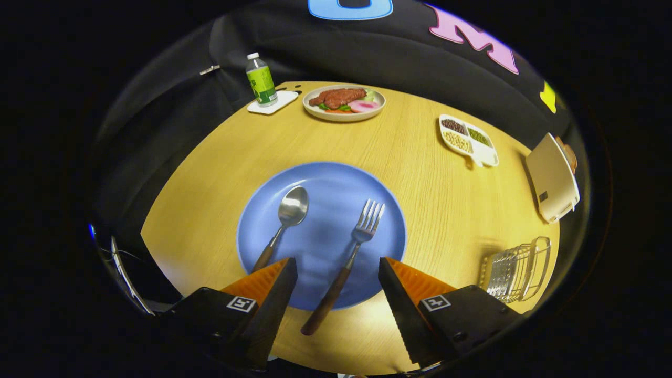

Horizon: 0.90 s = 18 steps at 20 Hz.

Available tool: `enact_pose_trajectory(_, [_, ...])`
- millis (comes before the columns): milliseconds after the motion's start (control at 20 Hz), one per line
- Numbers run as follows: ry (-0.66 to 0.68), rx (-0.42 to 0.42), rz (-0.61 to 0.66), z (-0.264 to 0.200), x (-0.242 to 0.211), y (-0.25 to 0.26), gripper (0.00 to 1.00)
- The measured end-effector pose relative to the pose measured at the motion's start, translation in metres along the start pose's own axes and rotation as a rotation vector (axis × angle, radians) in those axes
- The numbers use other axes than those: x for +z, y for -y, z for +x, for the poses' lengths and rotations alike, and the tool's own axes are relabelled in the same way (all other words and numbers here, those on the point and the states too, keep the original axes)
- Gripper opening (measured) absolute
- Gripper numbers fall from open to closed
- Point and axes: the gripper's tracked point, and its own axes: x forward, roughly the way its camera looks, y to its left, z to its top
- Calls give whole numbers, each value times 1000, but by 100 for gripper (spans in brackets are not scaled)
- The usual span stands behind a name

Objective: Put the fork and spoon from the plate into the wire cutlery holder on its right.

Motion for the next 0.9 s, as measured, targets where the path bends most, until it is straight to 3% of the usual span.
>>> enact_pose_trajectory(150, [-34, -9, -15, 13, -9, -2, 93])
enact_pose_trajectory(250, [-68, -26, -3, 17, -15, 0, 75])
enact_pose_trajectory(400, [-106, -29, 43, 19, -21, 2, 34])
enact_pose_trajectory(450, [-114, -27, 52, 19, -19, 5, 30])
enact_pose_trajectory(500, [-120, -1, 61, 19, -20, 3, 20])
enact_pose_trajectory(650, [-146, 126, 96, 18, -23, -7, 13])
enact_pose_trajectory(900, [-159, 167, 137, -4, -16, 11, 7])
